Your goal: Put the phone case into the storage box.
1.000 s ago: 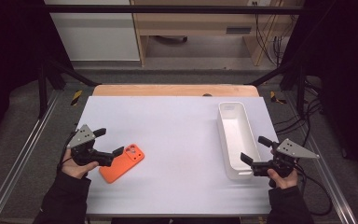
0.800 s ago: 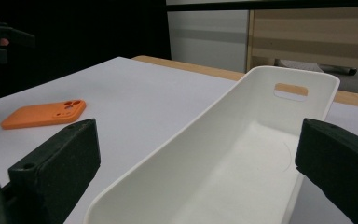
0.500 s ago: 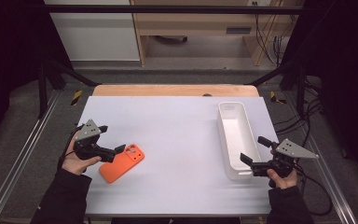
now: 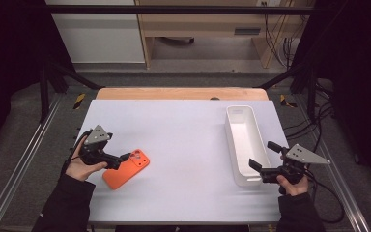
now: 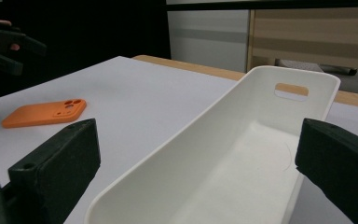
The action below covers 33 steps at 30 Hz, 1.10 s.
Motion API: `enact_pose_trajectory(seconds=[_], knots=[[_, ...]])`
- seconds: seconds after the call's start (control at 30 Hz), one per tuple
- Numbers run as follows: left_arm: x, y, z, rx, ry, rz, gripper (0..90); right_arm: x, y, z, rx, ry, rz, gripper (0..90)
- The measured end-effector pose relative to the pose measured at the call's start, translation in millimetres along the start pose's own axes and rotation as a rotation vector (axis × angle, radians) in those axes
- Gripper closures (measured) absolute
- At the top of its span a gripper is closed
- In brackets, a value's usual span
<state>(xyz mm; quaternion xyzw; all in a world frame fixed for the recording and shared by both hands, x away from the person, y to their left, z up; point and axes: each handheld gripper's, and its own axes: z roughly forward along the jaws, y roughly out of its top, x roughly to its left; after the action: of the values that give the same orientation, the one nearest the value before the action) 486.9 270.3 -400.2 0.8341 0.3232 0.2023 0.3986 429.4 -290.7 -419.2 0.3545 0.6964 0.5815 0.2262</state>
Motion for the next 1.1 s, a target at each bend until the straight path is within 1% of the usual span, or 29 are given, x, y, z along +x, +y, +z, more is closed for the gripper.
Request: enact_pose_trajectory(seconds=[0.23,0.43,0.6,0.77,0.8,0.83,0.97,1.0,1.1], knots=[[1.6,-3.9,8.5,0.032,-0.011,-0.008,0.1,-0.1,-0.1,0.4,0.0,0.001,-0.002,0.4],[0.0,-5.3,13.7,0.069,-0.025,-0.001,0.0,0.0,-0.1,0.5,0.001,0.0,-0.003,0.5],[-1.0,-6.5,16.1,0.088,-0.033,0.005,0.0,0.0,-0.2,0.6,0.0,-0.001,-0.002,0.5],[-2.4,-10.1,22.6,0.127,-0.036,0.008,0.0,0.2,-0.3,0.8,0.003,0.002,-0.003,0.5],[-2.4,-10.1,22.6,0.127,-0.036,0.008,0.0,0.2,-0.3,0.8,0.003,0.002,-0.003,0.5],[-3.0,-11.5,24.6,0.141,-0.037,0.008,0.0,0.3,-0.3,0.8,0.003,0.003,-0.001,0.4],[-3.8,-13.0,27.1,0.158,-0.038,0.007,0.0,0.3,-0.3,1.0,0.005,0.003,-0.001,0.5],[-4.6,-14.1,29.1,0.17,-0.039,0.006,0.0,0.4,-0.3,1.1,0.004,0.004,-0.002,0.5],[-5.8,-16.3,31.9,0.188,-0.041,0.008,0.0,0.5,-0.3,1.1,0.005,0.007,-0.003,0.5]])
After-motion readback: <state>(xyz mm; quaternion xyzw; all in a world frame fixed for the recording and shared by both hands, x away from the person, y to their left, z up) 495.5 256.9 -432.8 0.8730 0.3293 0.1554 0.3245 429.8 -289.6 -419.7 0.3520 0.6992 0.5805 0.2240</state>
